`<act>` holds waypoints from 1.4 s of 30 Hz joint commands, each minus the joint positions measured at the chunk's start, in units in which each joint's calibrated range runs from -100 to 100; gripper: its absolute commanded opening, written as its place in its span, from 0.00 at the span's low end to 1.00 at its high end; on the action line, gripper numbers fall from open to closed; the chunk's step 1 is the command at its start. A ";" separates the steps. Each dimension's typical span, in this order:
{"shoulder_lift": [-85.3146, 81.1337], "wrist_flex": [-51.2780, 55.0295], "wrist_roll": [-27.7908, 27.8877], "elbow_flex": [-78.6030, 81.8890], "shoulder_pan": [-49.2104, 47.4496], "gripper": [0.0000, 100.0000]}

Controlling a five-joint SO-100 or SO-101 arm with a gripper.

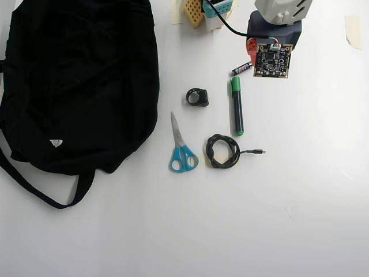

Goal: Put the green marker into the black bag

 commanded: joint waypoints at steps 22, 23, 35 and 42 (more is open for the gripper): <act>-0.37 -13.54 1.45 15.84 0.32 0.12; -0.37 -13.54 1.56 16.02 0.17 0.14; -0.37 -14.75 3.97 18.53 -0.43 0.30; 0.05 -19.05 4.76 18.80 -1.10 0.31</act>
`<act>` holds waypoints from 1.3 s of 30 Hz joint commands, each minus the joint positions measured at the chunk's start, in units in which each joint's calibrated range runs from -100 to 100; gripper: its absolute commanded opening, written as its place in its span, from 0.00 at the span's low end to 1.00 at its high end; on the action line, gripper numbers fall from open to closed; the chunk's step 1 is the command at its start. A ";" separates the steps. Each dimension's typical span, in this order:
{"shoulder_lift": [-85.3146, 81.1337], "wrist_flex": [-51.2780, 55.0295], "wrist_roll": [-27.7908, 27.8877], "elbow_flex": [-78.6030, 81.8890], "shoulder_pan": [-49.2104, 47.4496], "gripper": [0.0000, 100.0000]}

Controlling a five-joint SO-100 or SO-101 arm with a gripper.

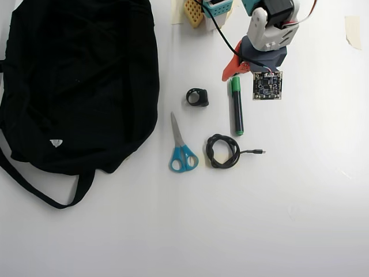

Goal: Put the green marker into the black bag

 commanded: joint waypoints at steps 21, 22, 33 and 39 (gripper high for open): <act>9.34 -9.37 0.21 -0.97 0.69 0.35; 9.84 -9.37 0.21 -1.15 0.69 0.35; 14.49 -12.30 0.26 -2.22 -0.06 0.35; 16.48 -12.81 0.16 -2.13 -0.73 0.35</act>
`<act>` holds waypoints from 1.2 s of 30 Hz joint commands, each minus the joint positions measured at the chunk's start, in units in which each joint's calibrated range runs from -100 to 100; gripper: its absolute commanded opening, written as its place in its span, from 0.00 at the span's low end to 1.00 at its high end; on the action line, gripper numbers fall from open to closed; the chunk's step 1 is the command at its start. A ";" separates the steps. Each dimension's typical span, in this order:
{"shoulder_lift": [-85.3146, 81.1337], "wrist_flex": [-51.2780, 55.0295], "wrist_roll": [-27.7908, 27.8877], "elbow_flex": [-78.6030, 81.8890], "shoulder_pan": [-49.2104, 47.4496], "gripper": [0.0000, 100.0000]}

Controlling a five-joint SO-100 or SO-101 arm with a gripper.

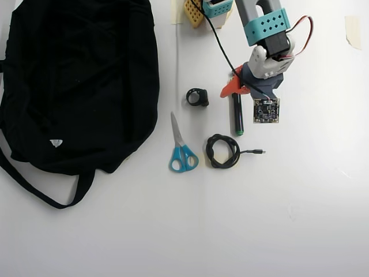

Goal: Put the green marker into the black bag

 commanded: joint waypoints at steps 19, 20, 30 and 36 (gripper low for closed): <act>7.43 -3.63 0.21 -4.45 0.23 0.35; 7.76 -3.63 0.21 -4.63 0.23 0.35; 9.83 -4.84 0.73 -6.42 0.60 0.35; 11.99 -4.67 0.84 -8.40 0.68 0.34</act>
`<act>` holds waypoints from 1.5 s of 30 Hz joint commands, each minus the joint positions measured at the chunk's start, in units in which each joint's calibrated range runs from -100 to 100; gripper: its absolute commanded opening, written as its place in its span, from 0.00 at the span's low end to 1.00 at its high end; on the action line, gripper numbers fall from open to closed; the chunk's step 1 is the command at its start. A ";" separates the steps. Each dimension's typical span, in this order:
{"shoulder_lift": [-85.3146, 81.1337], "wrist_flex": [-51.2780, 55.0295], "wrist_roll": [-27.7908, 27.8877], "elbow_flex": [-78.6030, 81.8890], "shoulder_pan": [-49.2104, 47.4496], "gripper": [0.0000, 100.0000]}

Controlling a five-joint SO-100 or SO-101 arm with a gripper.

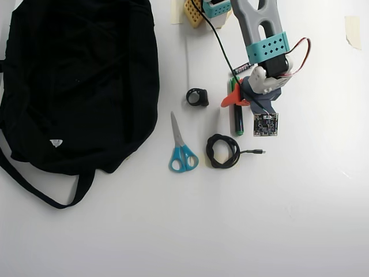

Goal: Put the green marker into the black bag

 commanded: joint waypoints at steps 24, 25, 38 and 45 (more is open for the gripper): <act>0.20 -0.03 0.31 -2.01 1.35 0.28; 0.20 -0.03 0.31 -2.01 1.35 0.28; 1.94 0.06 0.15 -1.56 1.43 0.28; 2.36 0.06 0.15 -2.10 1.65 0.28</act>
